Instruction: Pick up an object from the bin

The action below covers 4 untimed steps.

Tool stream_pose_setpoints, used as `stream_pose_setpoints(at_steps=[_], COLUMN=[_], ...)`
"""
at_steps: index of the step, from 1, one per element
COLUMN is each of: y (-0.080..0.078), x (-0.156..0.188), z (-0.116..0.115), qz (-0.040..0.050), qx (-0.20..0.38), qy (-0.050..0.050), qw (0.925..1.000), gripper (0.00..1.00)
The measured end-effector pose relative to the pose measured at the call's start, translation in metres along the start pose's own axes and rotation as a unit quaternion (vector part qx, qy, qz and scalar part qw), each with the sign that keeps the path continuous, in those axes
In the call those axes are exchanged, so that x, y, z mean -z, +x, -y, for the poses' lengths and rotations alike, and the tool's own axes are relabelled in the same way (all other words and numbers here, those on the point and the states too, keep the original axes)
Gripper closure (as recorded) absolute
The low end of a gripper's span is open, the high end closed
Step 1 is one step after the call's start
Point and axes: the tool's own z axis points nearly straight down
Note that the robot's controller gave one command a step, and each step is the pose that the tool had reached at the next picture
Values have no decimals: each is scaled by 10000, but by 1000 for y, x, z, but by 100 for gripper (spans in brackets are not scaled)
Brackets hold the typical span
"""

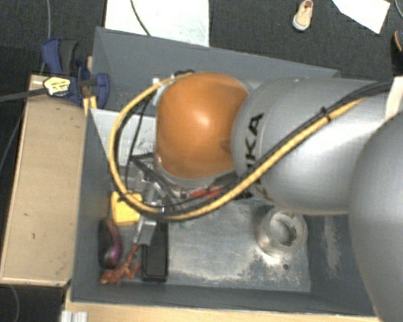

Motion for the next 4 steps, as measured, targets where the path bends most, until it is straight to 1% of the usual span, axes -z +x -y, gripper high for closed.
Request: stream_pose_setpoints(at_steps=[1, 2, 3, 4], y=[-57, -63, -55, -45], x=[-116, -36, -125, -128], z=[-9, -11, -7, -6], qz=[28, 55, -37, 51], qx=[1227, -129, 1293, -746], qy=[-10, -26, 8, 25], qw=[9924, 9999, 9916, 9972], gripper=[0, 0, 0, 0])
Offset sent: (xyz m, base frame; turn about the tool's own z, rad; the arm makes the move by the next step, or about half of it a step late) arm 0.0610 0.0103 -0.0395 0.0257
